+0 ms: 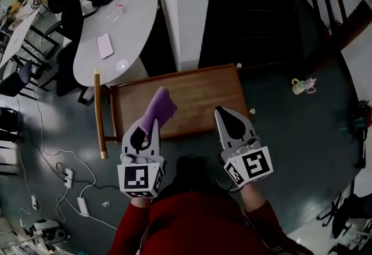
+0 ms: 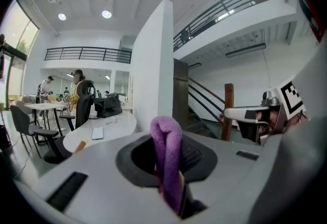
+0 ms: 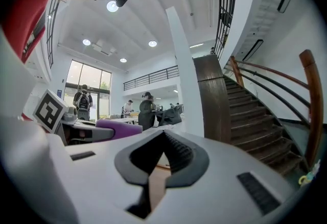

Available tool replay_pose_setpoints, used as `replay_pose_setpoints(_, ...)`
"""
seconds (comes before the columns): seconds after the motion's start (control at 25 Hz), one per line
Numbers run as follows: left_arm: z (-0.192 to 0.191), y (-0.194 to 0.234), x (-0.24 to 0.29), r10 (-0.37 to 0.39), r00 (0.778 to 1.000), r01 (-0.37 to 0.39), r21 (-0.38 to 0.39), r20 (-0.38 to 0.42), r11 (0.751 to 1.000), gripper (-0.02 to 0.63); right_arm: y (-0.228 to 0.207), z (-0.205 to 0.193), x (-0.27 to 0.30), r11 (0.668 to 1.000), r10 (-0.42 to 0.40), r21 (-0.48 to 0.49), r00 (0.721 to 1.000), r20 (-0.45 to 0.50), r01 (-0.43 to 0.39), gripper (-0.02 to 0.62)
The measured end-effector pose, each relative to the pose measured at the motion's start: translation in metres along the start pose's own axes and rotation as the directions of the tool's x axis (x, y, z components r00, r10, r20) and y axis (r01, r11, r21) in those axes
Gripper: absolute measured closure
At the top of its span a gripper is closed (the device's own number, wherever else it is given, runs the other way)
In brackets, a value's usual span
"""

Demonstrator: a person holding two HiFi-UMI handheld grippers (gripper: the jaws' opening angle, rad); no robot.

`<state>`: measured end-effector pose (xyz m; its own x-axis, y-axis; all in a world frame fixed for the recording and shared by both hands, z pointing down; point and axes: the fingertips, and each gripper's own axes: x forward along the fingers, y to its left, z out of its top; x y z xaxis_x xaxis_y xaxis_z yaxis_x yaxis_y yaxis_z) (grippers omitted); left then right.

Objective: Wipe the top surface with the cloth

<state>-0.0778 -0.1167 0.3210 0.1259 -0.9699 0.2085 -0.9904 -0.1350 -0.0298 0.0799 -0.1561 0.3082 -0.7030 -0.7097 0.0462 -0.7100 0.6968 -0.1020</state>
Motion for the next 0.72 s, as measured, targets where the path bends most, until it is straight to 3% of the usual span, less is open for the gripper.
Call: replay_pose_setpoints(0.72, 0.0017, -0.0109, -0.0036, -0.005, 1.000, 0.005, -0.013, 0.013, 1.000, 0.543, 0.0049, -0.0002, 0.0010, 1.000, 0.021, -0.016, 1.000, -0.003, -0.021, 0.583)
